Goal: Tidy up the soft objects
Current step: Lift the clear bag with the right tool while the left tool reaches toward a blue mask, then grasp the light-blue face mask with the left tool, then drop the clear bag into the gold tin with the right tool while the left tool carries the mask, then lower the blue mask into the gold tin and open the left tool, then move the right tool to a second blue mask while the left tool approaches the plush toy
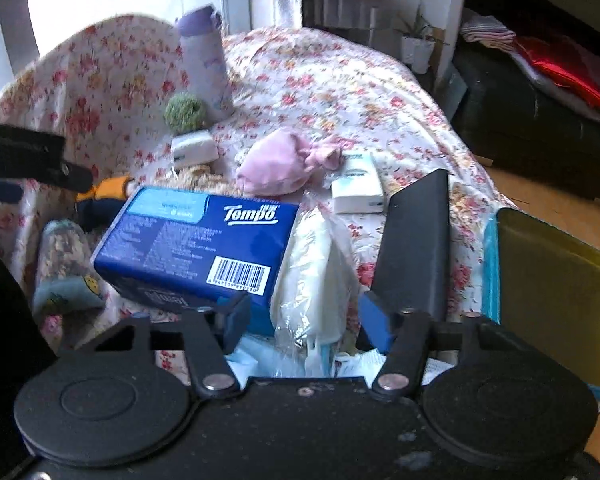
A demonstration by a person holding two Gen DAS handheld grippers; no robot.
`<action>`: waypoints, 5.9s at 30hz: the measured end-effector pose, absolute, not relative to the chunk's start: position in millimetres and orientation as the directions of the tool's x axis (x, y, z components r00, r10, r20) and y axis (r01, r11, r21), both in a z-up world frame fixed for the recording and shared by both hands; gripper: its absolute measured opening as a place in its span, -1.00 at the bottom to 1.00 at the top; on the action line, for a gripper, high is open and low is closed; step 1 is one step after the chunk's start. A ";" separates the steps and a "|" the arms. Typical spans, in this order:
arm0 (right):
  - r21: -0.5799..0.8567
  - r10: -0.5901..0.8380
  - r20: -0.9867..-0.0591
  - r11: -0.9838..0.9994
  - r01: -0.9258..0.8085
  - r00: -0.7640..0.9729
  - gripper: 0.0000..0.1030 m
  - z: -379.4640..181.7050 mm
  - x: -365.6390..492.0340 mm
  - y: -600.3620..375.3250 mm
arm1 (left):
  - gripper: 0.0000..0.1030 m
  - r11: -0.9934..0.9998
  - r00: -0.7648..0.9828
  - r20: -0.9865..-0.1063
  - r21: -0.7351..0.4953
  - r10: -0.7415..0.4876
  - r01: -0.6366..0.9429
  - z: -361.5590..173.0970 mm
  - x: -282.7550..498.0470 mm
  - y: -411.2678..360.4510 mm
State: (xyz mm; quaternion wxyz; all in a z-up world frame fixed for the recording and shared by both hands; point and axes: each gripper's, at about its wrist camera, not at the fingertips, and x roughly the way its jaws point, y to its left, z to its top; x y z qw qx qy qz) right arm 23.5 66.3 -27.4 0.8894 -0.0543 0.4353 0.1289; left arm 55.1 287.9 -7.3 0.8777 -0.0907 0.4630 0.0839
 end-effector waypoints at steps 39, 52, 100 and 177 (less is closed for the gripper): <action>0.166 0.238 -0.727 0.971 -0.171 0.644 -0.71 26.5 16.1 -1.7 | 0.92 0.983 0.531 -0.833 -0.075 -0.154 0.168 -9.5 25.2 182.4; 0.230 0.187 -0.744 0.973 -0.017 0.642 -0.71 15.5 -3.4 -48.7 | 0.91 0.871 0.436 -0.872 0.021 -0.224 0.490 -30.2 -7.7 117.1; 0.162 -0.054 -0.789 0.943 0.292 0.612 -0.69 0.8 17.7 -182.1 | -0.15 0.872 0.462 -0.799 -0.151 -0.385 0.466 38.2 43.1 53.9; 0.164 0.085 -0.831 0.982 0.097 0.550 0.16 -23.1 2.6 -82.4 | 0.49 0.995 0.609 -0.788 0.038 0.087 -0.094 22.0 51.6 215.5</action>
